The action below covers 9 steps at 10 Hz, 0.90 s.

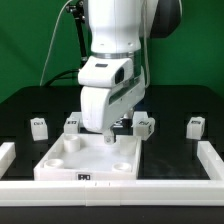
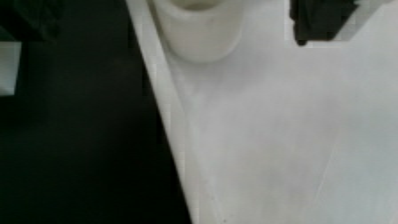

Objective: Assemble one leg

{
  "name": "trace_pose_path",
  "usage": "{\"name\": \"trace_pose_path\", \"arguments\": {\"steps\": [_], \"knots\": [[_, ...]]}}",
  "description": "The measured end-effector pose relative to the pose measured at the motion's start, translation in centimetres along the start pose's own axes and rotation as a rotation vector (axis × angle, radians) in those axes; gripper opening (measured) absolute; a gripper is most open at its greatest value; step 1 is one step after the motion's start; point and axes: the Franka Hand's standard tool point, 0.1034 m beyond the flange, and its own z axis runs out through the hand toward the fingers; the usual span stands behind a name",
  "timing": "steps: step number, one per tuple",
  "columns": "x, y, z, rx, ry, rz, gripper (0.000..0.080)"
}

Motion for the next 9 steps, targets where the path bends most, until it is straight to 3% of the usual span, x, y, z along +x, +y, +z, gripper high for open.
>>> {"name": "trace_pose_path", "arguments": {"steps": [3,6,7,8,9], "knots": [[-0.5,0.6,0.8,-0.034,-0.010,-0.152,0.0650],[-3.1,1.0,1.3,-0.033,-0.001,-0.154,0.0650],[-3.1,1.1,1.3,-0.032,-0.001,-0.147,0.0650],[-3.0,1.0,1.3,-0.032,-0.001,-0.149,0.0560],[-3.1,1.0,1.3,-0.032,-0.001,-0.148,0.0369]]}}
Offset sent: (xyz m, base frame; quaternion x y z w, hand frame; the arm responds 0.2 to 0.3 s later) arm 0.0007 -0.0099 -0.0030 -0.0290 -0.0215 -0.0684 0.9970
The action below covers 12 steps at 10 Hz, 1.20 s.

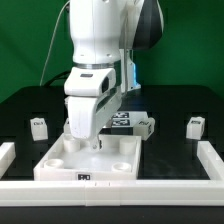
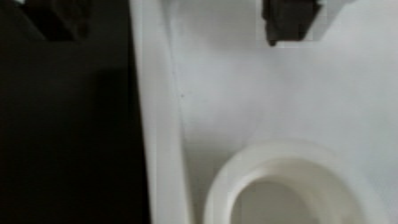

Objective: Assemble one leg

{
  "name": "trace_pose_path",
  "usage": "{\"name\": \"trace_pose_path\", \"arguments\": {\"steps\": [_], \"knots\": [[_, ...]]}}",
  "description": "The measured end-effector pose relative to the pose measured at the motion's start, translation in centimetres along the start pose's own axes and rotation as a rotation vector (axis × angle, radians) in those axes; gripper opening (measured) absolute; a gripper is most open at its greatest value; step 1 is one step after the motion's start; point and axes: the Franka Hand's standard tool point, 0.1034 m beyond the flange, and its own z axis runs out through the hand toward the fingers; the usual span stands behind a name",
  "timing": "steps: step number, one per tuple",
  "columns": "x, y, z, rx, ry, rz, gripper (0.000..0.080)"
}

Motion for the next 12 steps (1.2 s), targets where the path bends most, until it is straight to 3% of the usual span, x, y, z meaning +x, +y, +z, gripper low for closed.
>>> {"name": "trace_pose_path", "arguments": {"steps": [1,3,12], "knots": [[0.00,-0.01,0.02,0.000,0.000,0.000,0.0369],[0.04,-0.02,0.04,0.000,0.000,-0.001,0.0070],[0.38,0.25,-0.09,-0.006,-0.007,-0.047,0.0057]]}}
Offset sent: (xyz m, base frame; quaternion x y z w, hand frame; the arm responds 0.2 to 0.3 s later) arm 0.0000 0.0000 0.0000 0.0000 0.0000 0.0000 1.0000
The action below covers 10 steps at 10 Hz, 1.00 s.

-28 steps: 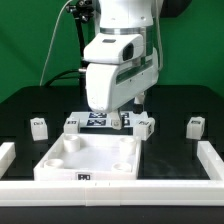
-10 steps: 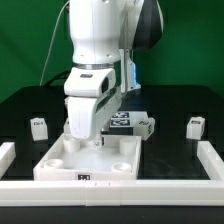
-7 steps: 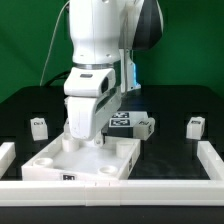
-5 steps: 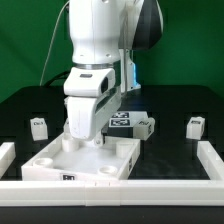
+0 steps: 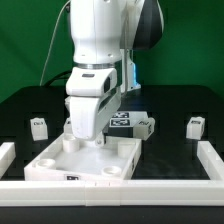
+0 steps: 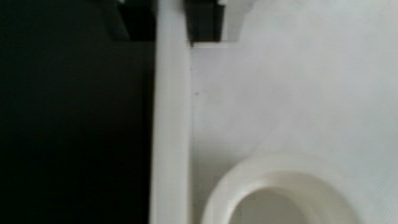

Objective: Assemble one leg

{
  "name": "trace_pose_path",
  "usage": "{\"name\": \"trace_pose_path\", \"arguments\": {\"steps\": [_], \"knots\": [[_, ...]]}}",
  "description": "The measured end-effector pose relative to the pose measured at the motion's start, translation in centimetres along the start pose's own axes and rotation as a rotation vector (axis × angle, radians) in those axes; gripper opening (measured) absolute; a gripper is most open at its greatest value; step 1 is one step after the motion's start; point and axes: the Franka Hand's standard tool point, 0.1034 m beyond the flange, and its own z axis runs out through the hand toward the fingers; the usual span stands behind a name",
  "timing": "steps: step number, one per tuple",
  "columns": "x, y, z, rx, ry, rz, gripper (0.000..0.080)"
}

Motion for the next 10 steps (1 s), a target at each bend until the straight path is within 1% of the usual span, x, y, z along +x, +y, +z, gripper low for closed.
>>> {"name": "trace_pose_path", "arguments": {"steps": [3,4,5,8,10], "knots": [[1.1,0.2,0.1,-0.017,-0.007,-0.084,0.0057],[1.9,0.3,0.1,-0.033,-0.012,-0.132,0.0057],[2.2,0.3,0.1,-0.053,-0.007,-0.148,0.0057],[2.1,0.3,0.1,-0.053,-0.008,-0.145,0.0057],[2.4,0.3,0.1,-0.055,-0.012,-0.179,0.0057]]}}
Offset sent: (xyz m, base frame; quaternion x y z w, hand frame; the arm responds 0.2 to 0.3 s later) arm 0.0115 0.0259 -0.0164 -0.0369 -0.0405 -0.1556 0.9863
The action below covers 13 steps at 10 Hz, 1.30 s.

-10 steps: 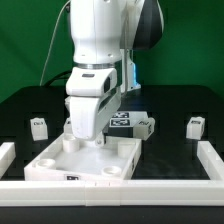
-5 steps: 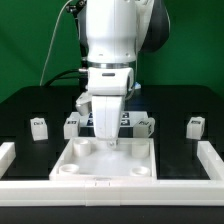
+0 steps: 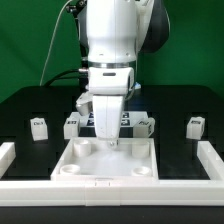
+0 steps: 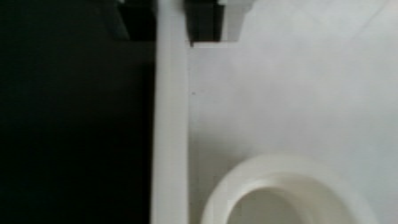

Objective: Assemble one leg

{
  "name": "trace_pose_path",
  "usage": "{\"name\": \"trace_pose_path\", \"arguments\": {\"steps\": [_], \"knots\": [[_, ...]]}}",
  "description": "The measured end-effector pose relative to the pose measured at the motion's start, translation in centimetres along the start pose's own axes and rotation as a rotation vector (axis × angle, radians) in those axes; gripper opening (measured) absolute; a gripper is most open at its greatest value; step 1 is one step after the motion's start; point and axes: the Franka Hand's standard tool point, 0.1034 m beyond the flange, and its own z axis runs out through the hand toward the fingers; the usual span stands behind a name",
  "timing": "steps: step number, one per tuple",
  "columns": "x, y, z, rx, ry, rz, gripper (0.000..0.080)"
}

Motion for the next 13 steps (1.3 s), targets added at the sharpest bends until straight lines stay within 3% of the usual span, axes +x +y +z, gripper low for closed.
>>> {"name": "trace_pose_path", "arguments": {"steps": [2,4,7,12,13], "knots": [[1.7,0.0,0.0,-0.017,0.005,-0.046,0.0057],[4.0,0.0,0.0,-0.003,0.006,-0.070,0.0058],[7.8,0.2,-0.1,-0.011,0.019,-0.035,0.0058],[8.3,0.0,-0.1,-0.004,0.014,0.003,0.0058],[8.2,0.0,-0.1,-0.003,0.014,0.003,0.0264]]}}
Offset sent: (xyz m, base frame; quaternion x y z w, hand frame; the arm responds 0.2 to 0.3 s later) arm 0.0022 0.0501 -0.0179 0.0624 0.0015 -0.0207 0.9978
